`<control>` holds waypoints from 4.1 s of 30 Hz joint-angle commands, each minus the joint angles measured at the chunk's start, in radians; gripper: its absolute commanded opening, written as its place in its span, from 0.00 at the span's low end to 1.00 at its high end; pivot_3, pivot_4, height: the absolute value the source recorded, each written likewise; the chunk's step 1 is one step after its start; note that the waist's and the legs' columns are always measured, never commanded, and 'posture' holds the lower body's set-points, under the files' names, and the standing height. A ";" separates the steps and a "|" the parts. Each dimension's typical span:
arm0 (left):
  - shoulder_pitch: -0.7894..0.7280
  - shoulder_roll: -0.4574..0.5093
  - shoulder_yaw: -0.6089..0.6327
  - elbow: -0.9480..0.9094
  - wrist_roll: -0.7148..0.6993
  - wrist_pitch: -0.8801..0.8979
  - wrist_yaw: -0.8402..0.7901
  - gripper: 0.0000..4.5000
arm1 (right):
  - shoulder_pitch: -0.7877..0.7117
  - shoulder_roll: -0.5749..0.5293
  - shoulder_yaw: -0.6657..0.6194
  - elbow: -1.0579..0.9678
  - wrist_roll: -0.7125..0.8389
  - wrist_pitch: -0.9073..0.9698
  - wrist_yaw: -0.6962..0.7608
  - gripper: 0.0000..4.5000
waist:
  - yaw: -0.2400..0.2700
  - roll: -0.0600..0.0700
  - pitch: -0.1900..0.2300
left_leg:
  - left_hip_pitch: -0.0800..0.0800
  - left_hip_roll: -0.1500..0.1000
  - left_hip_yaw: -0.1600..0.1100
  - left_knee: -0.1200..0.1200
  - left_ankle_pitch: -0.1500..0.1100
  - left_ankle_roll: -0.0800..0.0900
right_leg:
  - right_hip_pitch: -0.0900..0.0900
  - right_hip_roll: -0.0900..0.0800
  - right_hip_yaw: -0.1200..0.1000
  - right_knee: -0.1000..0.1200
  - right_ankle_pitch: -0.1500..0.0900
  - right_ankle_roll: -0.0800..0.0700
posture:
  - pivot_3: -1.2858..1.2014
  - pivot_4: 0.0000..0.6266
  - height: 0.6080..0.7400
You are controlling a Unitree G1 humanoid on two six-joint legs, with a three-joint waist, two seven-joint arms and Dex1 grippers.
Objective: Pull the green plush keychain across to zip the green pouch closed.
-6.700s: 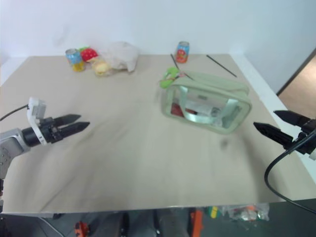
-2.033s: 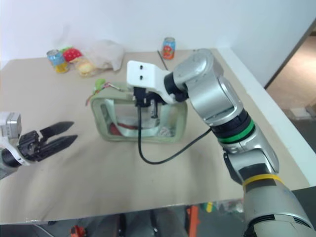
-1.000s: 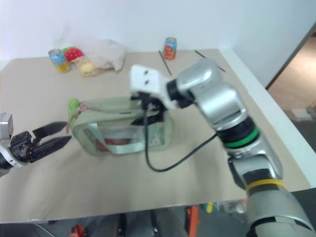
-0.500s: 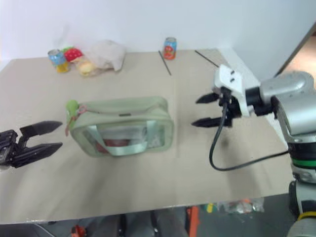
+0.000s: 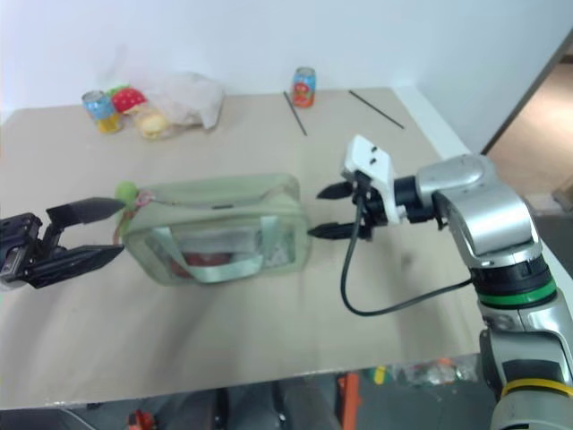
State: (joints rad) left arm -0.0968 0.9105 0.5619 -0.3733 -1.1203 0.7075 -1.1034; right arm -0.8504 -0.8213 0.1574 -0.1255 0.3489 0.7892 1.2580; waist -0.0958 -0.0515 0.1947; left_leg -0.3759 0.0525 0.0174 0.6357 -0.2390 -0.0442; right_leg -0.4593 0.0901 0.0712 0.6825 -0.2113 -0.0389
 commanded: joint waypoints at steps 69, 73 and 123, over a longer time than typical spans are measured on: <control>0.045 -0.375 -0.068 0.077 -0.638 0.129 0.806 0.43 | 0.008 0.030 0.025 0.004 0.015 -0.063 -0.010 0.00 | 0.007 -0.003 -0.001 | 0.002 -0.001 -0.002 0.002 0.001 -0.004 | 0.005 0.000 0.000 0.001 0.002 0.002 | 0.52 0.24 1.00; -0.032 -0.379 -0.059 0.067 -0.680 0.085 0.834 0.12 | 0.002 0.034 0.031 0.012 0.011 -0.069 -0.010 0.00 | 0.010 -0.003 -0.001 | 0.002 -0.001 -0.002 0.003 0.002 -0.005 | 0.005 0.000 0.000 0.001 0.002 0.002 | 0.52 0.24 1.00; 0.198 0.005 0.047 -0.014 -0.200 0.177 0.212 0.70 | 0.006 0.040 0.032 0.013 0.014 -0.073 -0.029 0.00 | 0.006 -0.002 0.000 | 0.002 -0.001 -0.003 0.000 0.004 -0.009 | 0.001 0.000 -0.001 0.001 0.001 0.000 | 0.52 0.24 1.00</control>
State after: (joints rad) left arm 0.1027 0.9127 0.6236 -0.3591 -1.3630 0.9121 -0.8564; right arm -0.8214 -0.7783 0.1971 -0.1025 0.3590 0.7233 1.2236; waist -0.0898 -0.0536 0.1943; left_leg -0.3741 0.0521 0.0146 0.6354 -0.2354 -0.0534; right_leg -0.4583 0.0901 0.0701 0.6832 -0.2099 -0.0384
